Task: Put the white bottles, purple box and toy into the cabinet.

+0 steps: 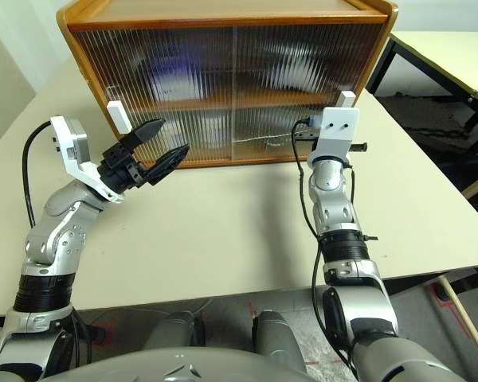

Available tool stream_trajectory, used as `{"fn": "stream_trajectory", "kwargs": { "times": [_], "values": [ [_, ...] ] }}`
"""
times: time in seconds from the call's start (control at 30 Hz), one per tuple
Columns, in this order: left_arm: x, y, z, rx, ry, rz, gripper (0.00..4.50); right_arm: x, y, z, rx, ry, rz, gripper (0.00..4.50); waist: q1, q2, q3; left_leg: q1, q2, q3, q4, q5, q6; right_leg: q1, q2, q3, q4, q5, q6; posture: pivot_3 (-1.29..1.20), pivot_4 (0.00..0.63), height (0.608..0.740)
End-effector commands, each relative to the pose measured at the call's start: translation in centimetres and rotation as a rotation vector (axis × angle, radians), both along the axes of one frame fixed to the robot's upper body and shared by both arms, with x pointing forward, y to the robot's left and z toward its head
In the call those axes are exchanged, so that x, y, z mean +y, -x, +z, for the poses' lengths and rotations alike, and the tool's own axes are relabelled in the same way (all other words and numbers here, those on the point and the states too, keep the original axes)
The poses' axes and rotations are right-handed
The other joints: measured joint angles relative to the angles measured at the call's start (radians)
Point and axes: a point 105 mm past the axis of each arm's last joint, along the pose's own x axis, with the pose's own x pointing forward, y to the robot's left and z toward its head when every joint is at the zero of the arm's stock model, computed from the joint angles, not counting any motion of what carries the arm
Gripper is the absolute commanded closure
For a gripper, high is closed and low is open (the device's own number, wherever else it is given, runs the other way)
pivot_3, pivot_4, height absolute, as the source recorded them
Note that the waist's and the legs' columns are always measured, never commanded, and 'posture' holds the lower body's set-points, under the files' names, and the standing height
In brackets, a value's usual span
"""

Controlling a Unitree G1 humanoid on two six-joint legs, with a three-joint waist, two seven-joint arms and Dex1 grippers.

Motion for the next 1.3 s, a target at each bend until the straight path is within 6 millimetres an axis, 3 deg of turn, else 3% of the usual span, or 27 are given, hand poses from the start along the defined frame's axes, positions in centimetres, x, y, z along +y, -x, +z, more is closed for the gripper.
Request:
{"fn": "stream_trajectory", "kwargs": {
  "times": [0.03,0.3,0.5,0.6,0.73,0.93,1.03,1.13,1.23,1.3],
  "values": [
    [-0.3,-0.1,-0.1,-0.002,-0.01,-0.01,0.0,-1.6,0.1,-0.1,-0.002,0.008,-0.056,4.47,0.001,0.0,0.0,0.0,0.0,0.0,0.0,0.0,0.0,0.0,0.0,0.0,0.0,0.0,0.0,0.09,0.0,0.74],
    [-0.4,-0.1,-0.2,-0.001,-0.011,-0.015,0.0,-1.5,0.3,-0.2,-0.007,0.008,-0.028,4.47,0.003,0.0,0.0,0.0,-0.001,0.0,0.001,0.0,0.001,0.001,-0.001,0.0,0.0,0.0,0.001,0.09,0.0,0.74],
    [-0.4,0.1,-0.5,0.006,-0.008,-0.018,0.0,0.3,2.4,0.0,-0.031,0.047,0.085,4.47,0.0,0.0,0.0,0.0,0.0,0.0,0.0,0.0,0.001,0.001,0.0,0.0,-0.001,0.0,0.001,0.08,0.0,0.74],
    [-0.2,0.1,-0.9,0.016,-0.005,-0.01,0.0,0.7,4.5,-0.5,-0.03,0.096,0.151,3.81,-0.001,0.0,0.0,0.0,0.0,0.0,0.0,0.0,0.001,0.001,0.0,0.0,-0.001,0.0,0.001,0.08,0.0,0.74],
    [0.5,0.0,-1.5,0.033,0.011,0.037,0.0,0.2,6.2,-1.5,0.009,0.073,0.206,2.28,-0.006,0.0,0.0,0.001,0.0,0.0,0.0,0.0,0.001,0.001,0.0,0.001,-0.001,0.0,0.001,0.07,0.0,0.74],
    [2.5,-0.4,-3.5,0.068,0.044,0.184,0.0,-2.0,8.6,-2.3,-0.002,0.022,0.253,0.04,-0.021,-0.001,0.0,0.007,0.0,0.002,0.0,0.0,0.001,0.006,0.0,0.003,-0.001,-0.002,0.004,0.06,0.0,0.74],
    [4.5,-0.8,-4.9,0.083,0.055,0.337,0.0,-2.5,10.1,-3.0,-0.002,0.002,0.303,0.04,-0.022,-0.001,0.0,0.014,0.001,0.002,-0.001,-0.001,-0.001,0.012,0.0,0.003,-0.001,-0.004,0.004,0.05,0.0,0.74],
    [8.5,-0.9,-7.9,0.136,-0.003,0.634,0.0,-3.2,11.5,-4.3,0.025,-0.002,0.32,0.04,-0.025,-0.001,0.0,0.016,0.001,0.002,-0.001,-0.002,-0.003,0.013,0.0,0.004,-0.001,-0.004,0.004,0.05,0.0,0.74],
    [11.1,0.1,-10.5,0.172,-0.059,0.829,0.0,-3.4,12.2,-4.8,0.033,-0.008,0.316,0.04,-0.027,-0.001,0.0,0.016,0.001,0.003,-0.002,-0.003,-0.005,0.015,0.0,0.005,-0.001,-0.004,0.004,0.05,0.0,0.74],
    [11.8,1.1,-11.7,0.185,-0.077,0.904,0.0,-3.4,12.5,-5.0,0.036,-0.01,0.318,0.04,-0.023,-0.002,0.0,0.017,0.001,0.003,-0.002,-0.003,-0.006,0.014,0.0,0.004,-0.001,-0.004,0.005,0.04,0.0,0.74]
  ]
}}
